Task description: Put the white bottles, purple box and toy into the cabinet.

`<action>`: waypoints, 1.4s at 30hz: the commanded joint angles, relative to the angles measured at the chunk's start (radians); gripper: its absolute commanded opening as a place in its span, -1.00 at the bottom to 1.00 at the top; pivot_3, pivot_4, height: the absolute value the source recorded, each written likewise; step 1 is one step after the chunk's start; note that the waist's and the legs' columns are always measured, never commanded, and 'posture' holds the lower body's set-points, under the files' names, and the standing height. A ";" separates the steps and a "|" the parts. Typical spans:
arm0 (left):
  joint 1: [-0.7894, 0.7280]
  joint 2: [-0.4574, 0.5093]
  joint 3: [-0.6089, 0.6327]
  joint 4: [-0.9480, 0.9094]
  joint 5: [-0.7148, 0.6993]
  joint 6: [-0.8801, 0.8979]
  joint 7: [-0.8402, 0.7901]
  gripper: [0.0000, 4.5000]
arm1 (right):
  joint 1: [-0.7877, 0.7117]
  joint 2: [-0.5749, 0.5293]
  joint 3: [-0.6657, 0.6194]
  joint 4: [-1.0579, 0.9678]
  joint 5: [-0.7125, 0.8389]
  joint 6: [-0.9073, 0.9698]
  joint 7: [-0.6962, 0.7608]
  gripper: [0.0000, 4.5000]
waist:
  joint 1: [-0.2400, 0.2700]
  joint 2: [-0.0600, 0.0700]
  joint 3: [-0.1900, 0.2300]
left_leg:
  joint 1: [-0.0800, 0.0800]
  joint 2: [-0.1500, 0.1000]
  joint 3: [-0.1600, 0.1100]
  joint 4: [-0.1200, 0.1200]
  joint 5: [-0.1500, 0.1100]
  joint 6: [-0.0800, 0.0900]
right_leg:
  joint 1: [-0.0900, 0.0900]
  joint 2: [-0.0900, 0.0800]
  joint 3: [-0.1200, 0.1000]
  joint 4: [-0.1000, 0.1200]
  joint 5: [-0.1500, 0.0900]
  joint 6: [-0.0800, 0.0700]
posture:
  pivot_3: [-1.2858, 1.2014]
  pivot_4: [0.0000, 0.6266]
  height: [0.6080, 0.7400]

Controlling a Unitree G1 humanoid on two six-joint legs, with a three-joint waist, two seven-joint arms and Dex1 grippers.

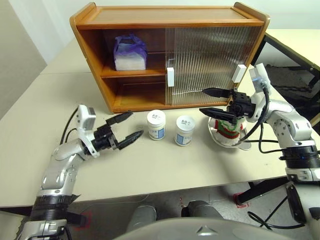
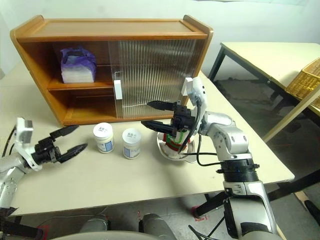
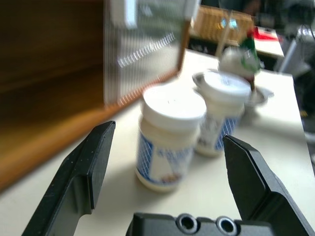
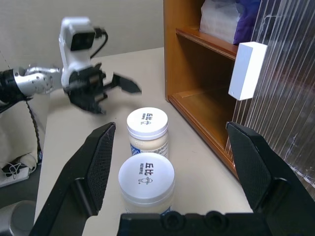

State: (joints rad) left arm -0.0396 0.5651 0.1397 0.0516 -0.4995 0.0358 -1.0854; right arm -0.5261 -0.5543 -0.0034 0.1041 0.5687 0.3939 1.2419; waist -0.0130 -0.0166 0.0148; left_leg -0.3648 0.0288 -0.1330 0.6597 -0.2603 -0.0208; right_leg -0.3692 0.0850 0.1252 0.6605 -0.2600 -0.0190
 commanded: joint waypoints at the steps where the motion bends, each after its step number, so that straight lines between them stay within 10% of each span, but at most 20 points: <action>1: -0.013 -0.016 -0.028 0.059 0.057 -0.062 -0.007 1.00 | -0.017 -0.012 0.002 -0.003 -0.010 0.009 0.004 1.00 | 0.000 0.000 0.000 | 0.000 0.000 0.000 0.000 0.000 0.000 | 0.000 0.000 0.000 0.000 0.000 0.001 | 0.01 -1.00 1.00; 42: -0.224 -0.165 -0.115 0.476 0.196 -0.258 -0.019 1.00 | 0.021 -0.036 -0.024 -0.062 0.004 0.038 -0.035 1.00 | -0.020 0.001 -0.001 | 0.001 0.002 0.001 0.002 0.002 0.003 | 0.002 0.004 0.000 0.000 0.002 0.008 | -0.03 -1.00 1.00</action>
State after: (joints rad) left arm -0.2547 0.4040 0.0290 0.5114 -0.3134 -0.2098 -1.1014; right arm -0.5094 -0.5831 -0.0193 0.0517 0.5731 0.4262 1.2118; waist -0.0330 -0.0153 0.0141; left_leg -0.3642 0.0305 -0.1315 0.6621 -0.2582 -0.0180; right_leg -0.3671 0.0892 0.1257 0.6605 -0.2582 -0.0103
